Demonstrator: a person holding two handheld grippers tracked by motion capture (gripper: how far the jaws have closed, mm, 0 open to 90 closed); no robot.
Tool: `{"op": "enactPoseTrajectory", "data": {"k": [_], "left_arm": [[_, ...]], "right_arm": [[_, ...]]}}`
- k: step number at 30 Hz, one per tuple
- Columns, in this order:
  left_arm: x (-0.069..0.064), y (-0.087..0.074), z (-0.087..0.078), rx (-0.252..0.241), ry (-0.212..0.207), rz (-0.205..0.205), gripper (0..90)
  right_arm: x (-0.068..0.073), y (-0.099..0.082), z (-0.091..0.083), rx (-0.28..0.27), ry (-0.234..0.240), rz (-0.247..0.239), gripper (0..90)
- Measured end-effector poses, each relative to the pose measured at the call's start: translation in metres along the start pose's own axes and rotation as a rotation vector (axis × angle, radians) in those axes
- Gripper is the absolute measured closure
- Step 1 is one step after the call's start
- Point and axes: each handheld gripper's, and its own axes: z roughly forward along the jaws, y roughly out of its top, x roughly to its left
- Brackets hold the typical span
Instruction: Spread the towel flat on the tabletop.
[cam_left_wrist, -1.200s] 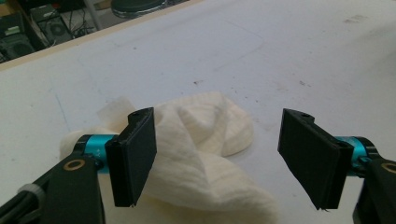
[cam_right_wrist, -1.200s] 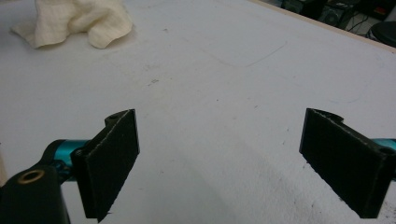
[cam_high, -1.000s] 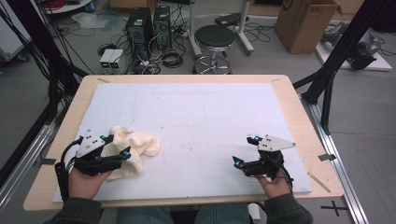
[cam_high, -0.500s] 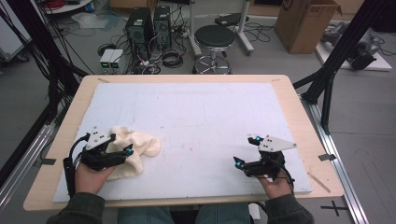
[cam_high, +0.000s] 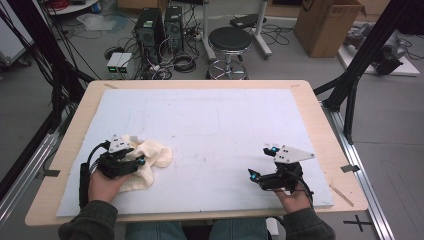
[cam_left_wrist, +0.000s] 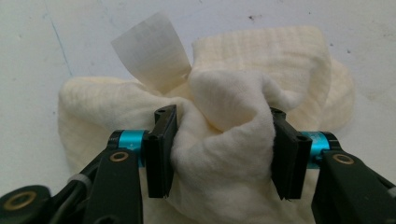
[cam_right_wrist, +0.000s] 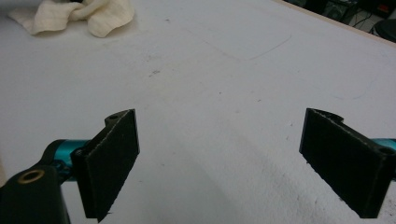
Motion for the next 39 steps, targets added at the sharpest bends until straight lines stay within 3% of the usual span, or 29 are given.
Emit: {"op": "enactPoseTrajectory", "data": {"k": [7, 9, 13, 25, 32, 39], "left_arm": [[0.0, -0.002, 0.005, 0.033, 0.006, 0.013, 65.4], [0.0, -0.004, 0.005, 0.036, 0.003, 0.015, 72.5], [0.001, -0.005, 0.005, 0.025, 0.001, 0.008, 76.9], [0.002, -0.004, -0.003, -0.008, -0.012, -0.016, 79.6], [-0.006, 0.004, -0.01, -0.03, -0.011, 0.028, 79.8], [-0.024, 0.02, -0.017, -0.067, -0.053, 0.074, 80.1]], "right_arm": [[0.0, -0.002, 0.0, 0.001, -0.002, 0.001, 11.3], [0.0, -0.003, 0.001, 0.007, 0.001, 0.007, 11.3], [0.0, -0.003, 0.001, 0.005, 0.002, -0.002, 11.3], [-0.001, -0.004, 0.0, 0.008, -0.001, 0.003, 11.3], [-0.001, -0.003, 0.0, -0.003, -0.007, -0.005, 11.3], [-0.001, -0.002, -0.002, -0.012, -0.014, -0.005, 11.3]]}}
